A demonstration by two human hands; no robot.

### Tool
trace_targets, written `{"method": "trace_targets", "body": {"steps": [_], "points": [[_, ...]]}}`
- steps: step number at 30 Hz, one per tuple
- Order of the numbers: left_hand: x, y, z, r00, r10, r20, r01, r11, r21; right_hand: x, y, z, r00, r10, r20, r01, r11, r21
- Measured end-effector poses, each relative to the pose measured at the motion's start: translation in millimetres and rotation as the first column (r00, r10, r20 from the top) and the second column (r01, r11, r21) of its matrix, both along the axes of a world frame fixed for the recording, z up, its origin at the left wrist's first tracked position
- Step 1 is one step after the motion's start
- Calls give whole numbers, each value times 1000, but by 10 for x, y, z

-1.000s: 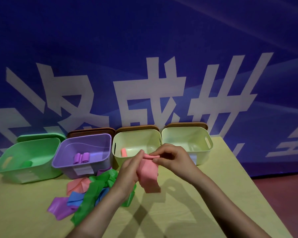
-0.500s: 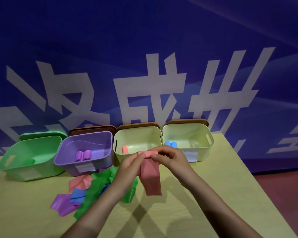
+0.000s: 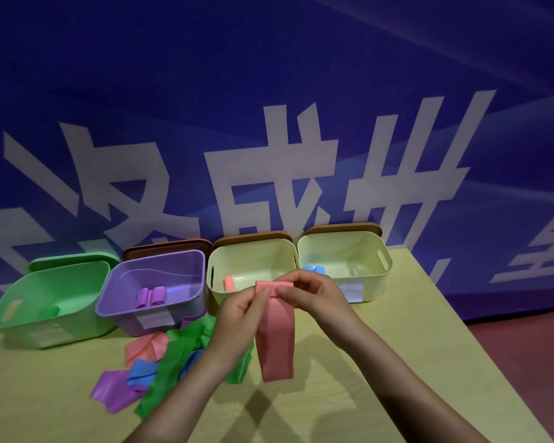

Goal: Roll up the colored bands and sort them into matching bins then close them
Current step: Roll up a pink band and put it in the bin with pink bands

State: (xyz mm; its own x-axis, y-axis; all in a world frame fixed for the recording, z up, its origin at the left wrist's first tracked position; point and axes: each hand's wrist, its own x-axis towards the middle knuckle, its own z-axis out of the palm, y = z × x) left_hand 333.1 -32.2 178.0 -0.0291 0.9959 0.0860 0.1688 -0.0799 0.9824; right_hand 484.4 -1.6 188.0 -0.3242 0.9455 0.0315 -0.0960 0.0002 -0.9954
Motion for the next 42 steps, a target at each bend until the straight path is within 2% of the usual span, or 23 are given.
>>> {"method": "trace_targets", "body": {"steps": [2, 3, 4, 5, 7, 9, 12, 15, 18, 21, 24, 27, 29, 33, 37, 42], "points": [[12, -26, 15, 1000, 11, -25, -10, 1000, 26, -22, 1, -16, 1000, -19, 3, 19, 999, 26], [16, -32, 16, 1000, 28, 12, -28, 1000, 10, -45, -4, -21, 1000, -20, -24, 21, 1000, 22], [19, -30, 25, 993, 43, 107, -38, 998, -47, -71, -4, -31, 997, -16, -76, 16, 1000, 0], [23, -17, 44, 963, 39, 266, -4, 991, -134, -95, -4, -30, 990, -10, -140, 4, 999, -38], [23, 3, 78, 834, -6, 551, 177, 950, -257, -127, 4, -25, 974, -21, -227, -6, 993, -115], [16, -13, 112, 793, -68, 606, 289, 917, -275, -133, 21, -35, 976, -45, -215, 18, 992, -128], [8, -48, 56, 841, -81, 535, 269, 920, -283, -155, 35, -60, 982, -42, -183, 24, 995, -98], [13, -51, 7, 898, 5, 440, 129, 954, -272, -168, 64, -54, 990, -83, -112, 79, 996, -38], [13, -28, -23, 919, 89, 385, 21, 962, -271, -179, 93, -78, 985, -168, 33, 162, 977, 136], [-6, 13, -51, 928, 124, 350, -29, 964, -263, -179, 77, -159, 955, -251, 157, 169, 897, 408], [-9, 54, -53, 935, 124, 332, -29, 960, -277, -134, 69, -215, 945, -266, 188, 127, 833, 539], [-11, 111, -40, 941, 72, 332, 23, 961, -275, -46, 54, -206, 970, -183, 162, 96, 894, 437], [-12, 129, -47, 961, 19, 276, 56, 963, -262, 11, 50, -207, 979, -131, 157, 65, 927, 369], [-10, 102, -91, 972, 42, 230, 28, 957, -290, 51, 55, -209, 977, -81, 195, 16, 949, 315], [-22, 88, -116, 967, 36, 252, 35, 962, -271, 72, 88, -167, 961, -48, 273, -47, 943, 330], [14, 78, -58, 981, 38, 191, 8, 972, -236, 77, 128, -77, 956, 0, 294, -102, 938, 330]]}}
